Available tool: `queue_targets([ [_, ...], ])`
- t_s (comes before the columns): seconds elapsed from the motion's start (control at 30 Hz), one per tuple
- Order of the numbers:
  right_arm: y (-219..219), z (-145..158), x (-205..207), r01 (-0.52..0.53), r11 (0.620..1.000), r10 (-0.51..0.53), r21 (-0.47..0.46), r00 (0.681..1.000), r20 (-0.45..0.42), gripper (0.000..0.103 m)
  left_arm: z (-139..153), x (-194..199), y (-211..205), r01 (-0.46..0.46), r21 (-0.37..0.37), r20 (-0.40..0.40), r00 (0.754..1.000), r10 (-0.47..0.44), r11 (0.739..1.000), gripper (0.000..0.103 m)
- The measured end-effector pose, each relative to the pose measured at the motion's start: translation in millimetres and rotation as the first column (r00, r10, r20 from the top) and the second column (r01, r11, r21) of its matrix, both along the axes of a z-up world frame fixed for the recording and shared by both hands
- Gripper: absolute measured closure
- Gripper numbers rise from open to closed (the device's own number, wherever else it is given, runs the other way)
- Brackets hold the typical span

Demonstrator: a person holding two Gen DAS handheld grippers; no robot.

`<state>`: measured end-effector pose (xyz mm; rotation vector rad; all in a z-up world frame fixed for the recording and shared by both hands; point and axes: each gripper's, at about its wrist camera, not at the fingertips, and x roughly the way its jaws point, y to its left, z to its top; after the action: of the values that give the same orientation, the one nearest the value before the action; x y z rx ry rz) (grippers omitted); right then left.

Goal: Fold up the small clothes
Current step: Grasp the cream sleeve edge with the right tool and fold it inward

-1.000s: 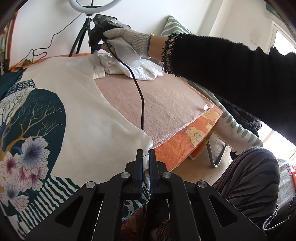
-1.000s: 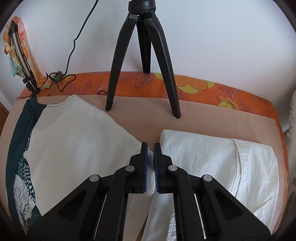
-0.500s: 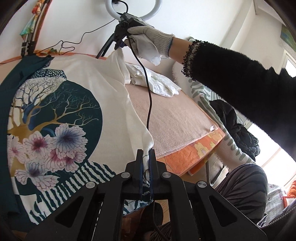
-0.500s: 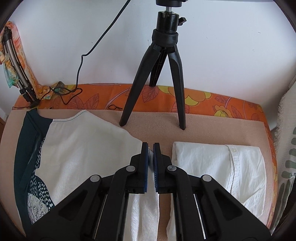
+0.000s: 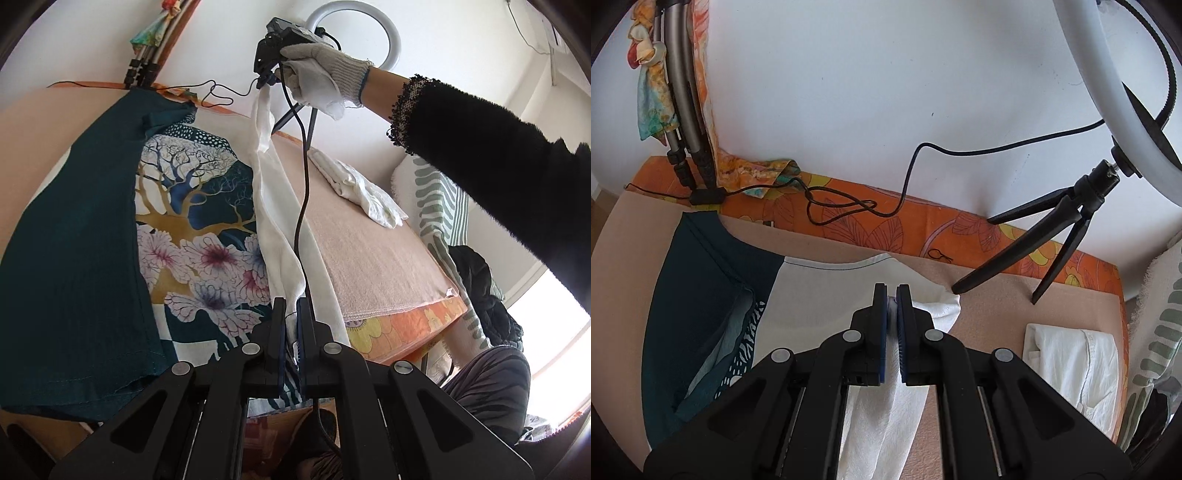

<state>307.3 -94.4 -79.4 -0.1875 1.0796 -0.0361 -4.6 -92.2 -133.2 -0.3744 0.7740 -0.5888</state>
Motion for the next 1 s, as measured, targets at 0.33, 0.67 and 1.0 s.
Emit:
queue_targets([
  [0.33,76,-39,21,-0.067,0.997,0.066,-0.032,0.997,-0.043,0.097,-11,1,28,-0.062,-0.006,-0.022,0.998,0.062,0.998,0.099],
  [0.67,93,-63,35,-0.073,0.996,0.077,0.059,0.994,-0.075,0.097,-16,3,34,-0.073,0.003,-0.038,0.997,0.073,0.997,0.1],
  [1.0,40,19,-34,-0.113,0.953,0.104,0.28,0.993,0.049,0.05,9,-12,37,-0.084,0.064,0.006,0.996,0.084,0.994,0.077],
])
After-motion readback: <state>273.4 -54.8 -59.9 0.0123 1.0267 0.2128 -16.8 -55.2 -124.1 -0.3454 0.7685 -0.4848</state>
